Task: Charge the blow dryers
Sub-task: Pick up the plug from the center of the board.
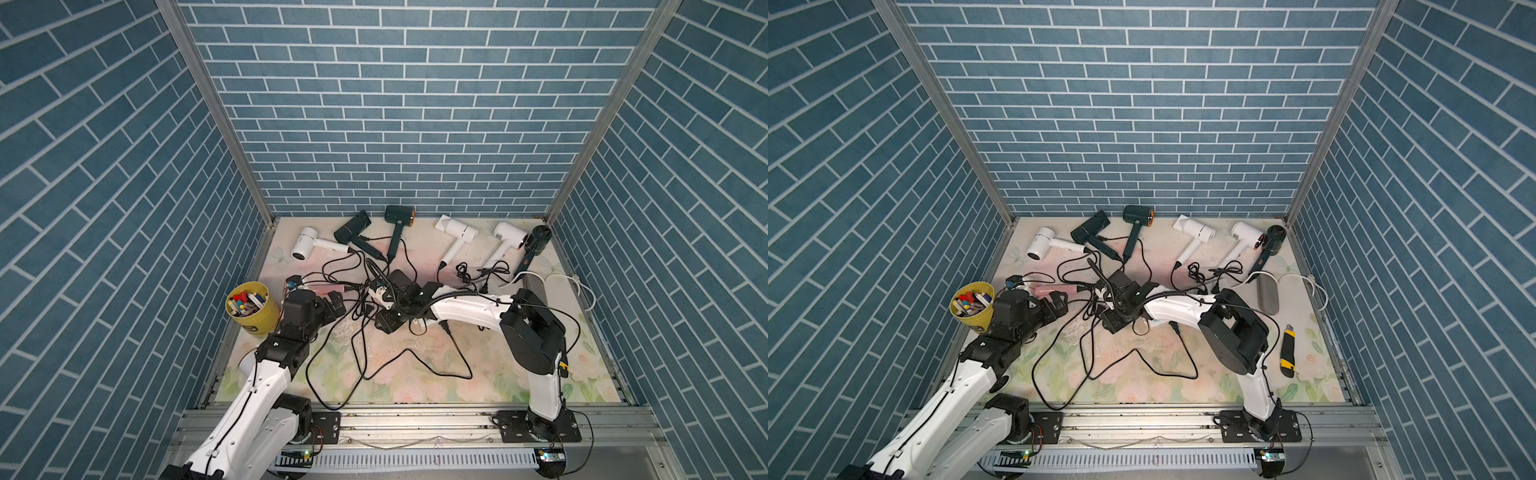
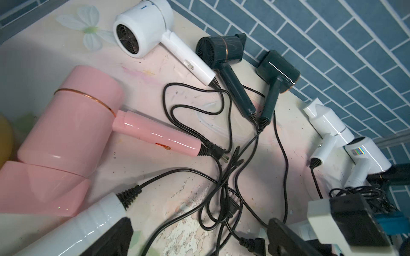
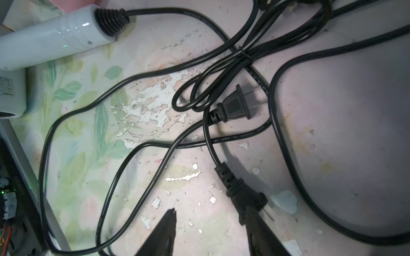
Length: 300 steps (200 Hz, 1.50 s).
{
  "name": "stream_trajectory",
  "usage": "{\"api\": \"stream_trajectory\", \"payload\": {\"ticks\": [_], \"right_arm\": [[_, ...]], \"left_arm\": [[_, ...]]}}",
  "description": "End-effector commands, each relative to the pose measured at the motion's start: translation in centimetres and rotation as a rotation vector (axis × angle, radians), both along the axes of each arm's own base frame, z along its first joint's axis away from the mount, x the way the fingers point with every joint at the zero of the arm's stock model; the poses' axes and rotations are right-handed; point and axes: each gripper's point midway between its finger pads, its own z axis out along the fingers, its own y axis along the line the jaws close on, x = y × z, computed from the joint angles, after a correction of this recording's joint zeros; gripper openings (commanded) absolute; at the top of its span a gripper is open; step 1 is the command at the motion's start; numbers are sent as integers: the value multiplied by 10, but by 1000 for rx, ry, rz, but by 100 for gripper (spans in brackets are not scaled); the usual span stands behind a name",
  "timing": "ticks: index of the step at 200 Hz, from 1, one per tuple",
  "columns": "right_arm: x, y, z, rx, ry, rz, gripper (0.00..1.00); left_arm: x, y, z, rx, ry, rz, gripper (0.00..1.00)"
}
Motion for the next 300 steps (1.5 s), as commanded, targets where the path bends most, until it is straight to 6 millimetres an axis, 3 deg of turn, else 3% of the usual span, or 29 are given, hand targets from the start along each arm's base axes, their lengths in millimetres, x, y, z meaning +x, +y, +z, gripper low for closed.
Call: {"api": "stream_trajectory", "payload": {"ticks": [1, 55, 120, 151, 202, 230, 232, 240, 263, 300], "right_arm": [[-4, 5, -9, -35, 13, 73, 52], [5, 14, -28, -80, 17, 77, 50], [13, 15, -20, -85, -27, 70, 50], [16, 16, -6, -81, -58, 88, 51], [18, 16, -2, -101, -60, 118, 59], [12, 19, -6, -106, -12, 148, 62], [10, 17, -18, -125, 5, 150, 62], [8, 17, -27, -139, 26, 157, 62], [3, 14, -40, -166, 64, 171, 56], [-5, 8, -52, -212, 99, 190, 33]], "left_arm": [[2, -1, -8, -49, 17, -3, 99], [4, 2, -13, -56, 29, 6, 99], [2, 8, -12, -52, 17, 27, 99], [1, 11, -13, -49, 16, 37, 99], [-2, 17, -13, -44, 8, 61, 100], [-1, 18, -14, -45, 11, 66, 99], [-2, 19, -14, -45, 12, 68, 100], [-2, 19, -15, -46, 13, 68, 99], [-1, 19, -15, -48, 15, 68, 99], [0, 19, -18, -51, 23, 66, 100]]}}
